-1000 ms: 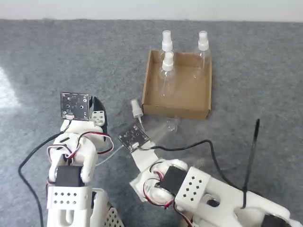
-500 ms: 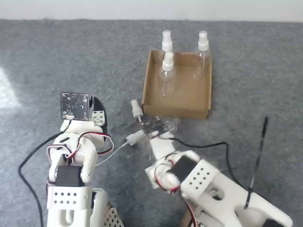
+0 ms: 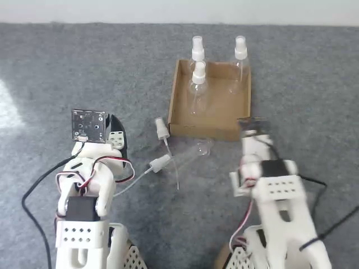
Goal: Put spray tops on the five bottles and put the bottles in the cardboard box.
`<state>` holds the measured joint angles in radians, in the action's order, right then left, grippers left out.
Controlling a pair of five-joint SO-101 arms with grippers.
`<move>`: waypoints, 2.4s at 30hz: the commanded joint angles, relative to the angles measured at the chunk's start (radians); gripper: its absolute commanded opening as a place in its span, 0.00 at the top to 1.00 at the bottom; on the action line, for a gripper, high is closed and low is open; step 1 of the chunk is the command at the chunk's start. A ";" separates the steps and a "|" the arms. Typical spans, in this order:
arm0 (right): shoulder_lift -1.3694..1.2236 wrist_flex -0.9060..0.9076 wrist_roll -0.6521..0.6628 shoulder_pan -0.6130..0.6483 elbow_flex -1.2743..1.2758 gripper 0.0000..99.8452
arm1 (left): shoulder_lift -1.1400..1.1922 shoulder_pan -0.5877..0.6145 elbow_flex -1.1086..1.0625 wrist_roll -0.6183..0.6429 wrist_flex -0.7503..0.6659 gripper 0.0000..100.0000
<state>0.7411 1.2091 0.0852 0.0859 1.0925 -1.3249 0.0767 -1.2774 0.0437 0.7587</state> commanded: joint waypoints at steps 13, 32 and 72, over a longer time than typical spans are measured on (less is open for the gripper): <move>0.019 0.240 -0.293 -0.314 -0.299 0.93 | -0.014 0.005 0.012 0.017 -0.026 0.99; -0.194 0.179 -0.649 -0.582 -0.370 0.62 | -0.014 0.005 0.012 0.017 -0.023 0.99; -0.828 -0.104 0.325 -0.591 -0.815 0.98 | 0.155 0.003 0.209 0.012 0.133 0.99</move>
<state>-0.1166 1.1400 0.1481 -0.4941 0.3514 -1.2774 0.0767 -1.2114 0.0437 0.8263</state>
